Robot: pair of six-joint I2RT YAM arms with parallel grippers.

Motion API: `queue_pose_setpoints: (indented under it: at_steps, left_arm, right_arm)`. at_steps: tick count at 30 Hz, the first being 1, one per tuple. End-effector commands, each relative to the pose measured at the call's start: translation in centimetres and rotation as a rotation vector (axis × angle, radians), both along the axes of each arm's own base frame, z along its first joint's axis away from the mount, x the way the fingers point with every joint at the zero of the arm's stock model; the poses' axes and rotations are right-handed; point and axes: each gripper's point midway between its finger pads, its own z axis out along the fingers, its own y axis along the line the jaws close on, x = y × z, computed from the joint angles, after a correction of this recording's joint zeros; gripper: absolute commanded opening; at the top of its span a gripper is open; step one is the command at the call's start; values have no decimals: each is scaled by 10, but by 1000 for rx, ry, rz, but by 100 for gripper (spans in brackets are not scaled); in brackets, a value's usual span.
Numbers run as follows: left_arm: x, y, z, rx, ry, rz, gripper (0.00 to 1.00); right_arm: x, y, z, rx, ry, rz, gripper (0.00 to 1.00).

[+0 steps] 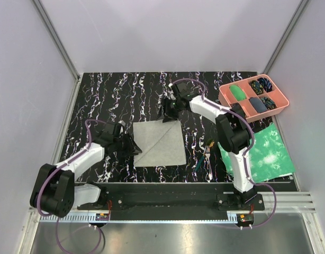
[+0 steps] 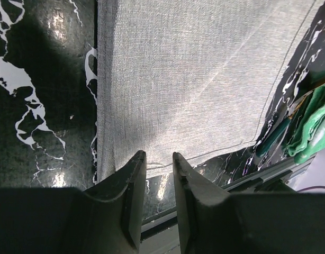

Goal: Fold the napkin into a case and place the utensils inside
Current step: Flatten out the upper triangle-folded napkin at the center of the board.

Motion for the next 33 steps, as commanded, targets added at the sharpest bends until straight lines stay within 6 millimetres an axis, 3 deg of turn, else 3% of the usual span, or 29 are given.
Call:
queue_pose_setpoints:
  at_steps: [1, 6, 10, 11, 14, 25, 33]
  left_arm:
    - [9, -8, 3, -39, -51, -32, 29]
    - [1, -6, -3, -42, -43, -35, 29]
    - [-2, -3, -8, -31, -38, -35, 29]
    - [-4, -3, -11, -28, -32, -36, 29]
    - [-7, -2, -16, -24, -18, -31, 29]
    - [-13, 3, -30, -2, 3, -24, 29]
    - [-14, 3, -31, -3, 6, -23, 29]
  right_arm:
    - [11, -23, 9, 3, -59, -29, 50]
    - [22, -56, 5, -72, -101, -90, 49]
    - [21, -72, -8, -94, -41, -179, 40]
    - [22, -76, -11, -105, -39, -195, 33]
    - [25, -79, -14, -108, -41, -212, 30]
    - [42, -89, -14, -87, -35, -264, 50]
    - [44, -89, -17, -71, -29, -261, 49]
